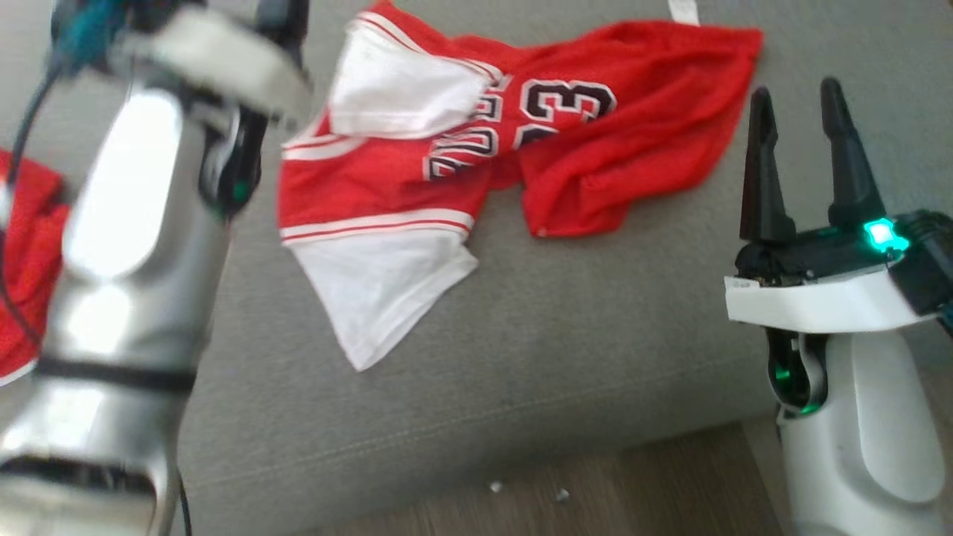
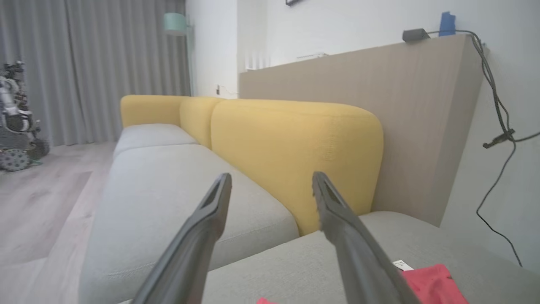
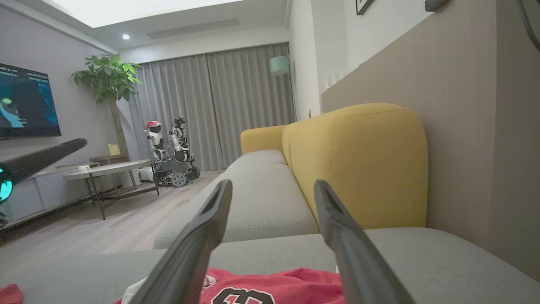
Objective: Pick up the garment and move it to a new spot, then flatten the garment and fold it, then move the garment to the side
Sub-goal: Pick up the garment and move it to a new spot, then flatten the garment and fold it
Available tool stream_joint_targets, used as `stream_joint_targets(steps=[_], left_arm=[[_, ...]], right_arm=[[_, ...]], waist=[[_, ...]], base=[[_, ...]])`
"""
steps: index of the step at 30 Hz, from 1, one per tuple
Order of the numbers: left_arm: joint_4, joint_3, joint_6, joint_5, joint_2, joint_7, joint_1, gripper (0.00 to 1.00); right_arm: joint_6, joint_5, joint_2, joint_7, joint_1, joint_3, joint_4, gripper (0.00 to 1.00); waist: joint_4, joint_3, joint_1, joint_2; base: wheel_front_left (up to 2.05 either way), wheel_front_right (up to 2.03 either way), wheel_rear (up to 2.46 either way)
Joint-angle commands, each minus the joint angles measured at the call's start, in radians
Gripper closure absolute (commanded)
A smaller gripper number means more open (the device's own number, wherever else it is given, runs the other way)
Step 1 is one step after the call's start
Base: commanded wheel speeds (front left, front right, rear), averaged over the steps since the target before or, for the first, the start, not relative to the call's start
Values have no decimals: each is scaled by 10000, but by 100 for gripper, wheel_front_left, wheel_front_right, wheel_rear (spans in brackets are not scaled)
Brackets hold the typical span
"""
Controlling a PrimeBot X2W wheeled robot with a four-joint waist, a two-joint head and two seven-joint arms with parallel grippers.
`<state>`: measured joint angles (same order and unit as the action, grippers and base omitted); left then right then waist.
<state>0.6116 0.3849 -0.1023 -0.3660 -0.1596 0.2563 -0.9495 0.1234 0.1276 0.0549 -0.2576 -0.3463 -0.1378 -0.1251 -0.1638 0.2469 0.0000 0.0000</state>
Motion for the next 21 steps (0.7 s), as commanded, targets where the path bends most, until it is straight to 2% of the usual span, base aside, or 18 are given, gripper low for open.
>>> stream_joint_targets(steps=[1, 6, 7, 11, 14, 21], left_arm=[[-1100, -564, 177, -76, -478, 52, 612, 0], [-3087, -1272, 396, -241, -617, 53, 3250, 0], [-3087, -1272, 396, -241, -617, 53, 3250, 0], [-4385, -1744, 565, -97, -511, 53, 5054, 0], [-5170, -2129, 676, 95, -235, 54, 6227, 0], [-5993, -2757, 465, 573, 503, 54, 7615, 0]], right_arm=[[73, -215, -47, -41, 49, -90, 153, 0], [73, -553, -47, -41, 356, 61, -268, 0], [73, -553, -47, -41, 356, 61, -268, 0], [73, -715, -47, -41, 660, 145, -590, 0], [73, -784, -47, -41, 898, 210, -756, 0], [73, -858, -47, -42, 1088, 211, -950, 0]], waist=[[617, -635, 0, 0], [1040, -998, 0, 0], [1040, -998, 0, 0], [1321, -1268, 0, 0], [1444, -1406, 0, 0], [1596, -1502, 0, 0]], base=[[0, 0, 0], [0, 0, 0], [0, 0, 0], [0, 0, 0], [0, 0, 0], [0, 0, 0]])
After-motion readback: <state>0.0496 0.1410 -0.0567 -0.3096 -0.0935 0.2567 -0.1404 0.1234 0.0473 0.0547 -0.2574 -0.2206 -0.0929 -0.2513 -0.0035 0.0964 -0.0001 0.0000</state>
